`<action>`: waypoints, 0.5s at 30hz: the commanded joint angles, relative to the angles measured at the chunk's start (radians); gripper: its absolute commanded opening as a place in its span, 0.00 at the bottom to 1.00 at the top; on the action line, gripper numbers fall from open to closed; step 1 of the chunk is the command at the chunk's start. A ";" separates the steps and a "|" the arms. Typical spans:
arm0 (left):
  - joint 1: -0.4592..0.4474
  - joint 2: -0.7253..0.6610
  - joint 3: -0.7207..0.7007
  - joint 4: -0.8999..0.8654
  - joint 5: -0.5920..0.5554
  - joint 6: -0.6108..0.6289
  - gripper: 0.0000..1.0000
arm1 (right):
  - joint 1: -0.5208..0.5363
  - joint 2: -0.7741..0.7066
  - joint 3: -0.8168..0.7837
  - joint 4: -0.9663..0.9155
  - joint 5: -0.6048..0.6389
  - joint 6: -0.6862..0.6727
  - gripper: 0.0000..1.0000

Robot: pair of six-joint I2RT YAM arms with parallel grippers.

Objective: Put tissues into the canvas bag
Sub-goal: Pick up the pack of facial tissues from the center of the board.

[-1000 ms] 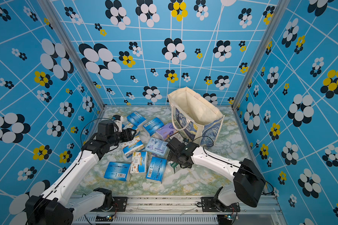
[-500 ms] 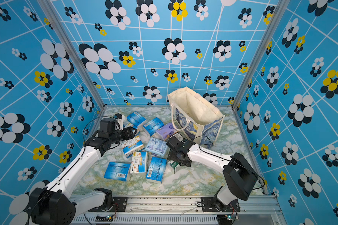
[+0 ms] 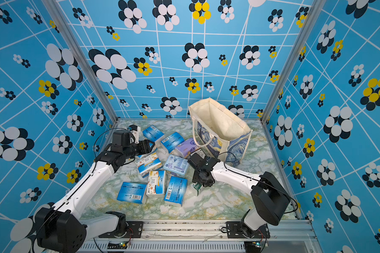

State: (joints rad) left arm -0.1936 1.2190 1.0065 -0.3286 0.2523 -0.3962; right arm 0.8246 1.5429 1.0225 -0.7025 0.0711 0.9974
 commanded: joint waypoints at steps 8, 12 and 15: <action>0.009 0.010 0.095 -0.025 -0.006 0.026 0.67 | -0.007 -0.159 0.100 -0.129 -0.060 -0.213 0.42; 0.008 0.011 0.116 -0.026 -0.007 0.026 0.67 | -0.007 -0.193 0.160 -0.115 -0.137 -0.300 0.36; 0.008 0.018 0.141 -0.031 0.002 0.028 0.67 | -0.009 -0.215 0.244 -0.096 -0.163 -0.374 0.32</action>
State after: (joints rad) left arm -0.1936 1.2232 1.1034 -0.3439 0.2508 -0.3912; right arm 0.8219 1.3655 1.1839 -0.8047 -0.0418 0.7341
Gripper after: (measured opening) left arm 0.670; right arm 0.351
